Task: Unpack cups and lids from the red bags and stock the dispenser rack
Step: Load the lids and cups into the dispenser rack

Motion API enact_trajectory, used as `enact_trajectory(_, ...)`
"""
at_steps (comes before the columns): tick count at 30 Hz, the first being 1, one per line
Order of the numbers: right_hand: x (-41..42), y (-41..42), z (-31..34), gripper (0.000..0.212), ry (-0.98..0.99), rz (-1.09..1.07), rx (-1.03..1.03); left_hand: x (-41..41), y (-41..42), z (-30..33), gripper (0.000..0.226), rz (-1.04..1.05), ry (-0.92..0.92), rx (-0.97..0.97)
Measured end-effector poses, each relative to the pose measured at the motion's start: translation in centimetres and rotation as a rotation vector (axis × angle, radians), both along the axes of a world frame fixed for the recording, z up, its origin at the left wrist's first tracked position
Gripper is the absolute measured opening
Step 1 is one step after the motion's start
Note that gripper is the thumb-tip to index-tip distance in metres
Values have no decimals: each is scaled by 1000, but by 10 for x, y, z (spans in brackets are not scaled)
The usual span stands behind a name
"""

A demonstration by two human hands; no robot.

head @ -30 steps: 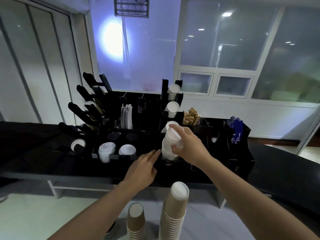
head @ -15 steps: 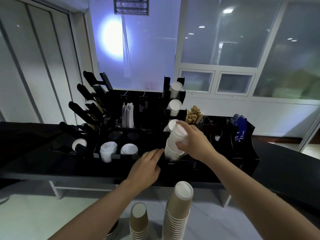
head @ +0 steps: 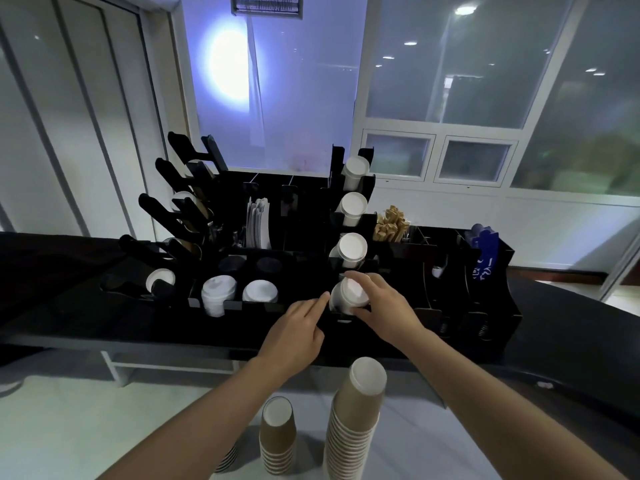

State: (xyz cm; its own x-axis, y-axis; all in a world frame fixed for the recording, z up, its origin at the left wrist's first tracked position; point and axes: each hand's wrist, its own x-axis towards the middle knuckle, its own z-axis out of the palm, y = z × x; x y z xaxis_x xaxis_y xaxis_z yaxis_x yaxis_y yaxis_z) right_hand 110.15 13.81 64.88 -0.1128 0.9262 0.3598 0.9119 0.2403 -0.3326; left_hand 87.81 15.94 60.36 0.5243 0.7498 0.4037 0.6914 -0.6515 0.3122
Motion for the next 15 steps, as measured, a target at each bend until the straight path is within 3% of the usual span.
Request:
enact_trajectory(4,0,-7,12,71,-30,4,-55,2,-11,6,56,37,-40,43)
enact_trajectory(7,1,-23,17,51,23,-21,115,2,-27,6,26,21,-112,187)
enact_trajectory(11,3,-54,10,20,179,-27,250,-1,-51,-3,44,30,-94,159)
enact_trajectory(15,13,-79,-7,15,281,-25,97,-3,-72,-21,48,57,-54,27)
